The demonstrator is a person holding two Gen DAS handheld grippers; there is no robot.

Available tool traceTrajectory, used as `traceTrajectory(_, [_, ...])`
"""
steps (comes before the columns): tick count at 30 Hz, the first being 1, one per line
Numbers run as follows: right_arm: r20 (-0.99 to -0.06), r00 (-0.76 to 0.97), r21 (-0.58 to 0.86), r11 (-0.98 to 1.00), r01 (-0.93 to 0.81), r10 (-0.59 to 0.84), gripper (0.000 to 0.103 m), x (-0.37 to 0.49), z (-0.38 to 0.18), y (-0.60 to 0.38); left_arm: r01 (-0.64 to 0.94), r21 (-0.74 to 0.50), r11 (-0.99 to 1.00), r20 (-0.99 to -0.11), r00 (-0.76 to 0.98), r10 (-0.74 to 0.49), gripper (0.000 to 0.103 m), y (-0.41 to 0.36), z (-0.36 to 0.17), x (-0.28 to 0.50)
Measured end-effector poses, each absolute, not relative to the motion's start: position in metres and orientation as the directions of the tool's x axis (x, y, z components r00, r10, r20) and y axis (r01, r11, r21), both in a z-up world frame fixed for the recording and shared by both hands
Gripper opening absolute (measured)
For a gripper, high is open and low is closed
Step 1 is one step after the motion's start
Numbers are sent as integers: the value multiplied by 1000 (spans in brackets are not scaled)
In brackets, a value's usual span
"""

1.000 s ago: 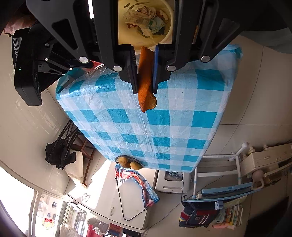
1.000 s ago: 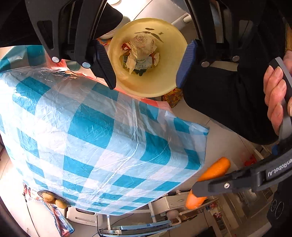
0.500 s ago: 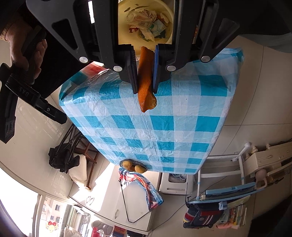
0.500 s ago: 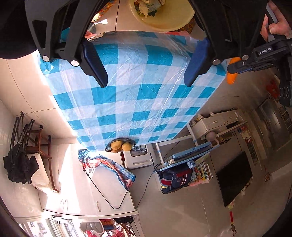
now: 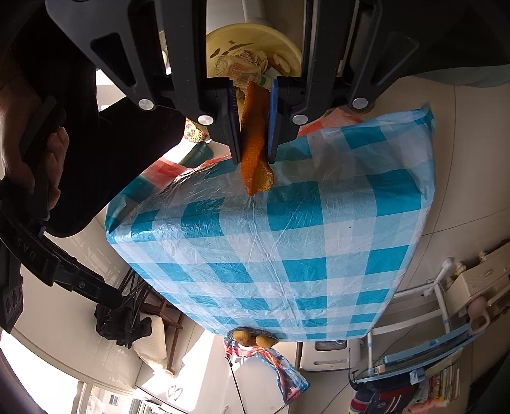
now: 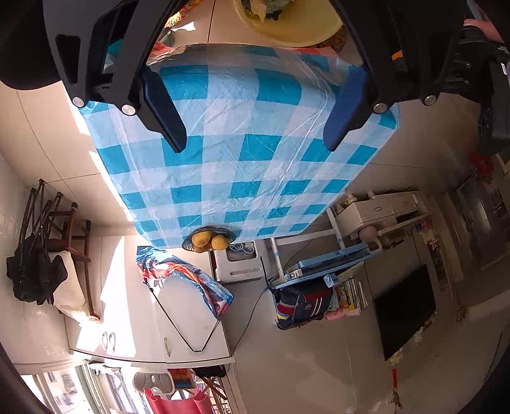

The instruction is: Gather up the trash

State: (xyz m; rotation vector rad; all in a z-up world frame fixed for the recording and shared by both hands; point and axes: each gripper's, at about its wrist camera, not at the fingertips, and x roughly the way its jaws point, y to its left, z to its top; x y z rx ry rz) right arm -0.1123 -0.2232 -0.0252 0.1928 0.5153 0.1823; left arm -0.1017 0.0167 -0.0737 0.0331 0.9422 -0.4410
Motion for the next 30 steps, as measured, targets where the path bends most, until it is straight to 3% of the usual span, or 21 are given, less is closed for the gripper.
traceTrajectory(4, [-462,860,227,966,-124,219,84,-113,-24,-224,417,-156,896,-821,450,-352,15,7,-85,-108])
traceTrajectory(7, [-456,863,240,963,-119,220,84,-112,-23,-228,438,-147,887,-842,415,-345,22,0,-92,-113])
traceTrajectory(11, [-453,864,244,963,-118,221,85,-111,-23,-229,437,-123,891,-849,419,-323,48,-3,-93,-116])
traceTrajectory(14, [-452,864,239,963,-122,221,85,-112,-23,-228,414,-107,904,-840,449,-305,57,0,-88,-116])
traceTrajectory(16, [-450,866,234,965,-122,219,85,-112,-22,-227,384,-83,920,-813,508,-285,66,4,-79,-116])
traceTrajectory(18, [-447,869,224,967,-123,214,85,-113,-21,-225,349,-61,935,-770,580,-267,86,8,-64,-118])
traceTrajectory(20, [-441,873,203,971,-128,207,85,-115,-19,-222,313,-45,949,-723,645,-247,92,13,-49,-120])
traceTrajectory(30, [-396,901,48,984,-171,176,90,-135,-7,-200,181,-92,979,-611,766,-199,96,30,-13,-114])
